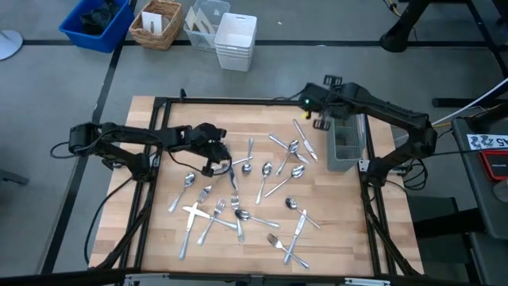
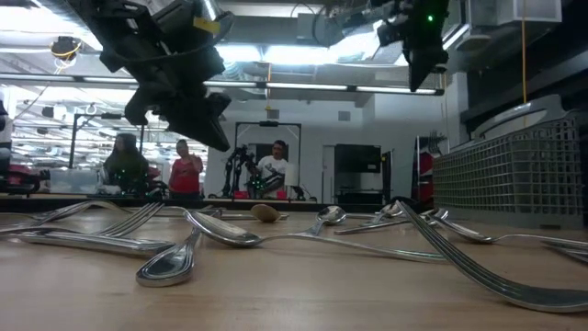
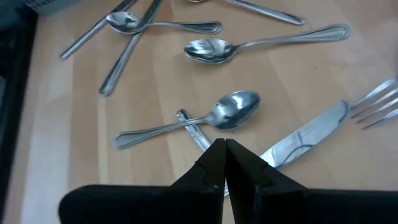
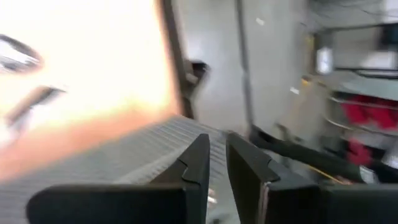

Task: Sort silverware
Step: Put the knife into the middle section of the utensil holder

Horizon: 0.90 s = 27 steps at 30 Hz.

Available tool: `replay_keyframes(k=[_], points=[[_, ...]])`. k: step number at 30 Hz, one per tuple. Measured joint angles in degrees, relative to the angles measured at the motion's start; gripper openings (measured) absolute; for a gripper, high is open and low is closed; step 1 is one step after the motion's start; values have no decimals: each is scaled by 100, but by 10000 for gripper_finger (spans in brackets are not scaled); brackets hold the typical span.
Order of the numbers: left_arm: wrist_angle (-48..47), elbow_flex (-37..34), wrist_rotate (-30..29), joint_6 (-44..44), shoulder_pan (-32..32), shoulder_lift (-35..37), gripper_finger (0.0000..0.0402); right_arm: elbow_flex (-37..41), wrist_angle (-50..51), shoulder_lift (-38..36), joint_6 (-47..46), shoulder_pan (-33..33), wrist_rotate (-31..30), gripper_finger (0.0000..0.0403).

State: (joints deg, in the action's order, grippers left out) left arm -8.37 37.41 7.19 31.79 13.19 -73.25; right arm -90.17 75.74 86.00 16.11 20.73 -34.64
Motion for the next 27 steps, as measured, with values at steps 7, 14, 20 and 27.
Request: replay_keyframes(k=[7,14,20,27], points=[[35,0,-490,-332,-78,-72,21,0,-344,0,-997,-658,1612,58],[32,2,-543,627,-72,-494,89,0,-1032,0,-1619,-1260,2637,58],[93,2,-537,1909,-72,-733,100,0,-1469,0,-1737,-1730,2676,58],[139,20,-532,2545,-34,-850,100,0,-1641,0,-1737,-2016,2681,58]])
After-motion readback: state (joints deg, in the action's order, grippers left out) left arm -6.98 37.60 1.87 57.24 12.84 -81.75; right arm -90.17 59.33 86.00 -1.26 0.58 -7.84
